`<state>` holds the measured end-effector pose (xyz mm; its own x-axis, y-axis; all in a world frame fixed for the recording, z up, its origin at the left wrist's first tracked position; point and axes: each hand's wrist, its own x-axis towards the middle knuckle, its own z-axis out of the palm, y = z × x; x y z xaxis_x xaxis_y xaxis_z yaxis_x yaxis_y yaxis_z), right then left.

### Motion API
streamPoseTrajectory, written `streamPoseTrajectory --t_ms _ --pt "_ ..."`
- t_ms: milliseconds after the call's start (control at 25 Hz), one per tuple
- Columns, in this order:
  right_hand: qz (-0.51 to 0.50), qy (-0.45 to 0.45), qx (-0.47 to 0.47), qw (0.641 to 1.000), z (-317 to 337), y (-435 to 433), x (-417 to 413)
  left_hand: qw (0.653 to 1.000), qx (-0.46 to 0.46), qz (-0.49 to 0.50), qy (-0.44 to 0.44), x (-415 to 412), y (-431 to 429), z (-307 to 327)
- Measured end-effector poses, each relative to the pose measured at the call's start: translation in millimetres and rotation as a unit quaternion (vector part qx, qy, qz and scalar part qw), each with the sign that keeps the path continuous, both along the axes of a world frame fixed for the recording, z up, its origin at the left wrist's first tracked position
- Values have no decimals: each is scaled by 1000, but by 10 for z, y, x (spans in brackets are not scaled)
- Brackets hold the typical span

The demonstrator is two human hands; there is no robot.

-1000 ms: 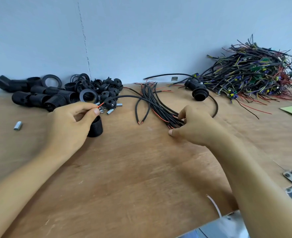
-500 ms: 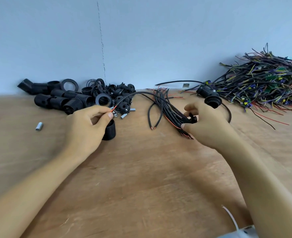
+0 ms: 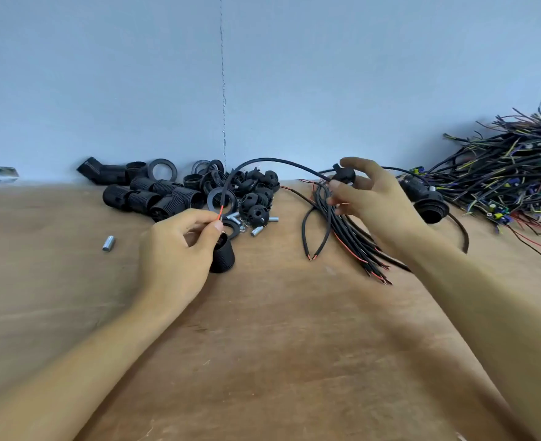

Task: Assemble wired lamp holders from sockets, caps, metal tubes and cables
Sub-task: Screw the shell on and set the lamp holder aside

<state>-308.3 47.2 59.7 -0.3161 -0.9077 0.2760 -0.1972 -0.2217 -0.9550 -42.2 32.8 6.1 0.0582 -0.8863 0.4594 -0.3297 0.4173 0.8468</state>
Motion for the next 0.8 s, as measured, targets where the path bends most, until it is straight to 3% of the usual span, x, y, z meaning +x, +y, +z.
streamPoseTrajectory --t_ms 120,320,560,800 --pt "13 -171 -8 985 -38 -203 152 1000 2 -4 8 -14 32 -10" --pt "-15 -336 -24 941 -40 -366 130 999 25 -16 30 -5 -13 -44" --pt "-41 -459 -34 887 26 -493 54 999 28 -39 25 -6 -2 -37" --pt "-35 -531 15 846 -62 -512 110 999 26 -39 11 2 1 -39"
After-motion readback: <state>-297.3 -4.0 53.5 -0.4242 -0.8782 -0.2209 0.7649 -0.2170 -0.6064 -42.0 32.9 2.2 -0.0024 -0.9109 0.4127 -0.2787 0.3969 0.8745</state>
